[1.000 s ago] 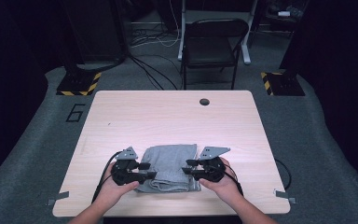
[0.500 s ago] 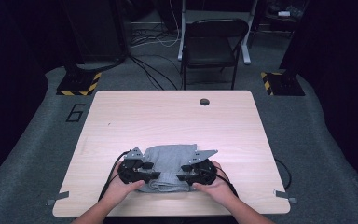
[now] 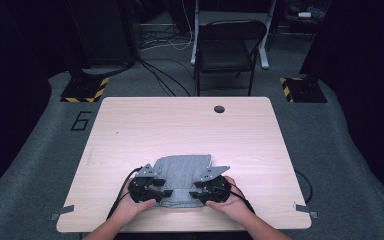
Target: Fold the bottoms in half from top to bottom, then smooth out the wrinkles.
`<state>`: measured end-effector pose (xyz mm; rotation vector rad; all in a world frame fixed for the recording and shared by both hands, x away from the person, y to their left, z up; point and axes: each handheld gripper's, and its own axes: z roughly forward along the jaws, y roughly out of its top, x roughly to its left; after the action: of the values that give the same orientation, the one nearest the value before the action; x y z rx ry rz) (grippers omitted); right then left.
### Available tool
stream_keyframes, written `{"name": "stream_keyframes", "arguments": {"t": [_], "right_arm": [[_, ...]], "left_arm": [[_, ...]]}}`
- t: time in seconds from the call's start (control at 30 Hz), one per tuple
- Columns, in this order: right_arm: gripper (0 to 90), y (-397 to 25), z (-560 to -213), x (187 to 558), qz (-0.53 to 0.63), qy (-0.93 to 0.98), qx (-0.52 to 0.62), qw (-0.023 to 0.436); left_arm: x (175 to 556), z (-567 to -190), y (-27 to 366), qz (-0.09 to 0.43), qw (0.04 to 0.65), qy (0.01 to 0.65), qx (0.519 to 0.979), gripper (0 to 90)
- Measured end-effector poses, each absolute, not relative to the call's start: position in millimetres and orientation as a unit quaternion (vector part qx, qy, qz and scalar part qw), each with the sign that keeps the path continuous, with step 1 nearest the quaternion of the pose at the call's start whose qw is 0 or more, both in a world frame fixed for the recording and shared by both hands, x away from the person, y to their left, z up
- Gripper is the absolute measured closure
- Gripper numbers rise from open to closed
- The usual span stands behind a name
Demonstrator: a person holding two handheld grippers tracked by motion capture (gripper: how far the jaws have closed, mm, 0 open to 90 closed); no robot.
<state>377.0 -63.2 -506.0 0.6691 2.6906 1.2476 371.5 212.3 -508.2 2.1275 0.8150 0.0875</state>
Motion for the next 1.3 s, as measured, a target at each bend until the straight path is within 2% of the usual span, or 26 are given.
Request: {"name": "stream_keyframes", "arguments": {"t": [0.3, 0.63, 0.93, 1.3], "right_arm": [[54.9, -65, -504, 378, 0.411, 0.882, 0.226, 0.046], [51.7, -73, -483, 384, 0.427, 0.870, 0.244, 0.042], [50.9, -71, -474, 393, 0.397, 0.884, 0.232, 0.087], [51.6, -71, -460, 417, 0.389, 0.886, 0.234, 0.092]], "left_arm": [[372, -502, 214, 0.022, 0.422, 0.331, 0.844, 43.1], [383, -487, 223, 0.031, 0.440, 0.342, 0.830, 41.7], [394, -478, 228, 0.040, 0.428, 0.348, 0.833, 42.2], [418, -470, 233, 0.061, 0.422, 0.369, 0.826, 42.3]]}}
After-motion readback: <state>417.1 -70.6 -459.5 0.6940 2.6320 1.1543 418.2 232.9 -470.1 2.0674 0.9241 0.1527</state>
